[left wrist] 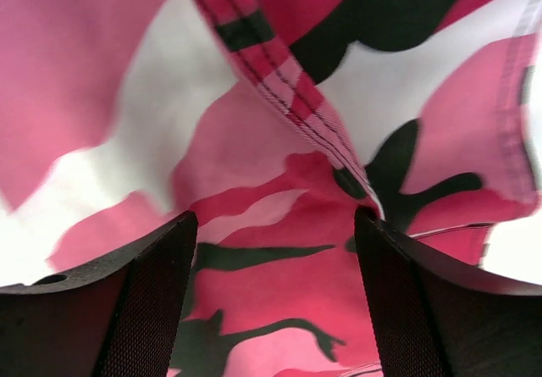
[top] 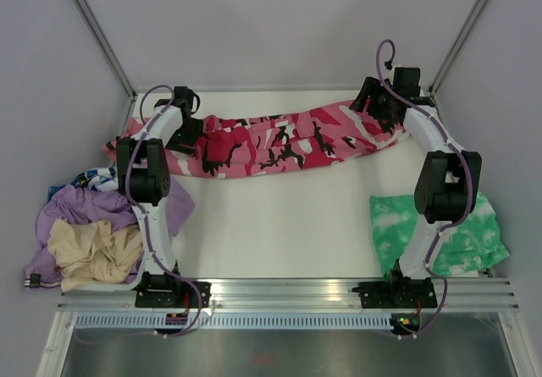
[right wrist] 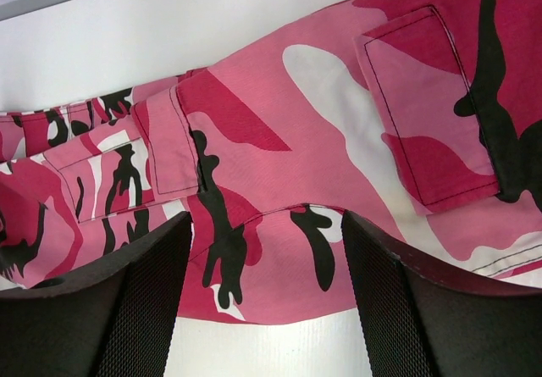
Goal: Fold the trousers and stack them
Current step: Fold the trousers
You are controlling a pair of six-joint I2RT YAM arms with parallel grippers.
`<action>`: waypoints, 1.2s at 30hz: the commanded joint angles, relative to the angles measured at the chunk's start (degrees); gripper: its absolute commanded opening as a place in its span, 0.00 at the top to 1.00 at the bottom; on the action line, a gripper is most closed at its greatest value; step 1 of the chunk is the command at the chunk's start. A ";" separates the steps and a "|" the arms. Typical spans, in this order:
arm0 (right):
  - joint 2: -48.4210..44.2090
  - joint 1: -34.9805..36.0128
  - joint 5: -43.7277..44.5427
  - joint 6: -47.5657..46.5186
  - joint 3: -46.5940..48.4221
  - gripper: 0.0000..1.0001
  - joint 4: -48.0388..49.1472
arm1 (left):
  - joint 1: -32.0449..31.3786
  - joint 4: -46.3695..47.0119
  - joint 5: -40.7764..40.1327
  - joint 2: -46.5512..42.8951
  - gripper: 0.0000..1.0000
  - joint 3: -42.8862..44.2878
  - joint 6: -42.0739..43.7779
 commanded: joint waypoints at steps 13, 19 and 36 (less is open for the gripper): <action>3.10 -0.11 3.40 0.52 2.98 0.22 -1.76 | 2.00 4.99 -3.53 1.75 0.21 4.04 -1.51; 5.82 -0.37 15.67 2.80 5.70 0.22 -7.37 | 2.09 5.88 -1.95 4.55 0.47 4.83 -1.86; 19.88 -8.54 25.90 0.70 20.21 0.20 -9.59 | 1.83 12.37 -4.77 9.56 0.98 22.30 16.42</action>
